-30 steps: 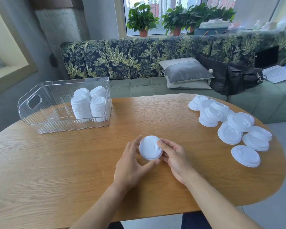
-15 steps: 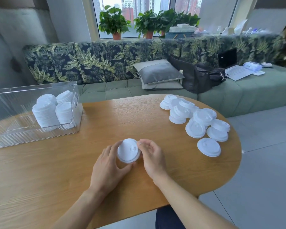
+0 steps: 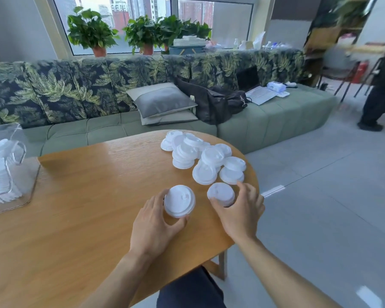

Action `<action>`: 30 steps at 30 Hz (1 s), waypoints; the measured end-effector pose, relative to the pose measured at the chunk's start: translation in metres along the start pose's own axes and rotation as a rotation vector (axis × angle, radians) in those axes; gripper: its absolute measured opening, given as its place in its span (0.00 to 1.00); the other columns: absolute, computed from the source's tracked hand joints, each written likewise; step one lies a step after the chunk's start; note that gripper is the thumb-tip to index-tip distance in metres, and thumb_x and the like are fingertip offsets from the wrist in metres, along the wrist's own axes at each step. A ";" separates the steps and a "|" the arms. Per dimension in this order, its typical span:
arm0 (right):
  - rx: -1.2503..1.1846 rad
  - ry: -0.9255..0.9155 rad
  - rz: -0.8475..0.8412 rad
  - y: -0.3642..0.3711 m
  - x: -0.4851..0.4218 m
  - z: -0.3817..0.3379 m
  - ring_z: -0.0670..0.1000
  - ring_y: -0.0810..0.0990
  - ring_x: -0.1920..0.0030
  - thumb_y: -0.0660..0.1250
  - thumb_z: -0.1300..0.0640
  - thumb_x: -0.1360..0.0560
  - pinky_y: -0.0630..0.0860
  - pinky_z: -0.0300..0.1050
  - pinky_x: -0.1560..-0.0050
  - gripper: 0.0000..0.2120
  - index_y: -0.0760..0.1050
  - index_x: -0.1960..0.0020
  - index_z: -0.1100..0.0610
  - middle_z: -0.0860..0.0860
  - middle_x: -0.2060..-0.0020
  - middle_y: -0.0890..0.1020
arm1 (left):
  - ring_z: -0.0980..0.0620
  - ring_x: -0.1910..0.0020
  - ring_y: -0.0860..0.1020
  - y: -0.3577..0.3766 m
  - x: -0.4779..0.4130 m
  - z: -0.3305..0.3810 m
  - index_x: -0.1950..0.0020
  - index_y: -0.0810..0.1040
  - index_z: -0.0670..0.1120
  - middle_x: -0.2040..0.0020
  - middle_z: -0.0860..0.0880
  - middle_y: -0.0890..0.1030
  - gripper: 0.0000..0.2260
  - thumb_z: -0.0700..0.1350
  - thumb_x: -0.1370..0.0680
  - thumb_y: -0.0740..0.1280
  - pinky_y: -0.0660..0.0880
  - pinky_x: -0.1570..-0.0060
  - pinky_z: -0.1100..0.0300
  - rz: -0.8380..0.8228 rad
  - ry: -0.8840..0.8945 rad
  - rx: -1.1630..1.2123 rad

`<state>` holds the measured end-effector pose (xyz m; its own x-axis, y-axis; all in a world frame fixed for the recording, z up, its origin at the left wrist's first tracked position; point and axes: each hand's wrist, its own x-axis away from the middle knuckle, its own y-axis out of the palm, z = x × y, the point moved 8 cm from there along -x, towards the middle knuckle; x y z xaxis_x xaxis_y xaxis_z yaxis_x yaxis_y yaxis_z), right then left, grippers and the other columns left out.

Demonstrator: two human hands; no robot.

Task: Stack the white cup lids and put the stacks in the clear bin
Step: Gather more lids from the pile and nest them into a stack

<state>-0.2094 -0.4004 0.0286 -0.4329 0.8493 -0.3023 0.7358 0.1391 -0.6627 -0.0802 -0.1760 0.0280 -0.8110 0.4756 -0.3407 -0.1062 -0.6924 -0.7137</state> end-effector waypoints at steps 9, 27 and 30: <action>0.180 -0.019 -0.139 0.016 -0.011 0.019 0.54 0.64 0.32 0.71 0.27 0.35 0.61 0.53 0.32 0.32 0.75 0.38 0.44 0.47 0.35 0.73 | 0.55 0.37 0.77 0.006 -0.001 0.000 0.25 0.68 0.58 0.34 0.58 0.77 0.38 0.70 0.32 0.70 0.76 0.39 0.55 -0.017 0.002 -0.001; -0.756 0.105 -0.701 0.099 0.060 -0.088 0.44 0.86 0.47 0.79 0.55 0.29 0.80 0.49 0.39 0.25 0.76 0.35 0.43 0.44 0.51 0.89 | 0.58 0.39 0.75 -0.086 0.025 -0.072 0.26 0.70 0.54 0.38 0.63 0.73 0.36 0.62 0.30 0.78 0.74 0.43 0.60 0.096 -0.130 0.003; -0.926 0.208 -0.810 0.119 0.080 -0.116 0.49 0.87 0.45 0.71 0.63 0.21 0.83 0.45 0.44 0.15 0.81 0.35 0.55 0.49 0.48 0.89 | 0.57 0.39 0.76 -0.115 0.036 -0.098 0.25 0.70 0.53 0.37 0.63 0.73 0.37 0.61 0.30 0.78 0.75 0.42 0.58 0.129 -0.170 -0.025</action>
<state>-0.0961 -0.2570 0.0045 -0.9042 0.4045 0.1374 0.4226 0.8938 0.1497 -0.0406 -0.0267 0.0379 -0.9025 0.2842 -0.3238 0.0176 -0.7267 -0.6868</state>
